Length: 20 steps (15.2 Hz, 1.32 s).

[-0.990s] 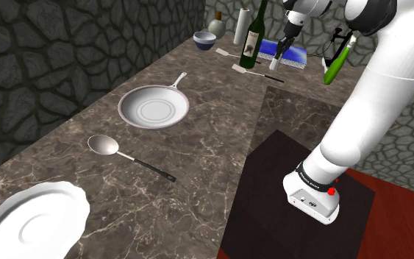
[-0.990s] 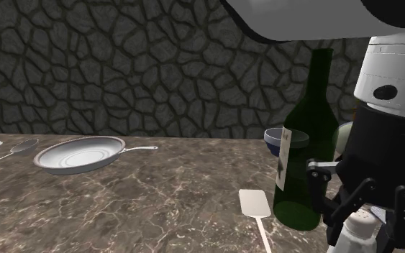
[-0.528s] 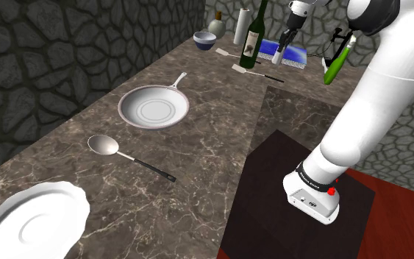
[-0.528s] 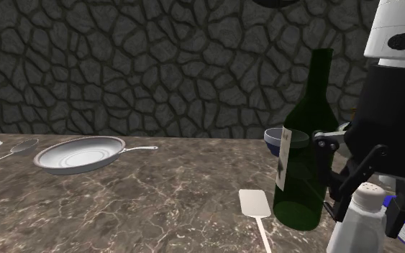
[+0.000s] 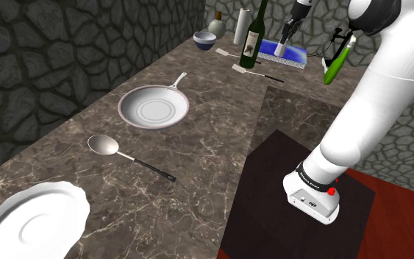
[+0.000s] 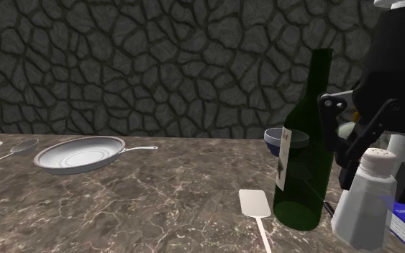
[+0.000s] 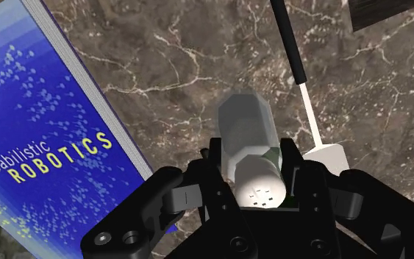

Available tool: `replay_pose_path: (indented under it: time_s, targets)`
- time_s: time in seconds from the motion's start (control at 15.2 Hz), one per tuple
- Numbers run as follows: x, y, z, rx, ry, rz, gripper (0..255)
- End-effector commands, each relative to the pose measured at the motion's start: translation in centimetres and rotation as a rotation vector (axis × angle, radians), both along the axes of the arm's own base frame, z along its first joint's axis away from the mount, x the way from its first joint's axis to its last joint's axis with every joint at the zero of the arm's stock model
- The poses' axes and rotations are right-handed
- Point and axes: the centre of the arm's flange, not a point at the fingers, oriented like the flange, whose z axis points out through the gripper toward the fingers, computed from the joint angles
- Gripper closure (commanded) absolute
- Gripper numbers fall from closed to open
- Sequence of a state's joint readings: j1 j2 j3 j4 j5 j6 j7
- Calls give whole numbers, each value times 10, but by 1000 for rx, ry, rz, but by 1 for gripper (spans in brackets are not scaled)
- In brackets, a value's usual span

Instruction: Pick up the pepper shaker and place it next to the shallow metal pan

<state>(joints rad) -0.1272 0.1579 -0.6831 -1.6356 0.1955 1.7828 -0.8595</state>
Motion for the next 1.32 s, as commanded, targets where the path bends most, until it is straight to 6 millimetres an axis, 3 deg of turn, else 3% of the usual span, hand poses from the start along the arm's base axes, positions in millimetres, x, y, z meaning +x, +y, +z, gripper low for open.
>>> replay_pose_path:
  time_s: [0.0,0.86,1.25]
  targets:
    - [-1,0,11,0,0,0,255]
    - [-1,0,75,0,0,0,255]
    - [-8,79,75,0,0,0,255]
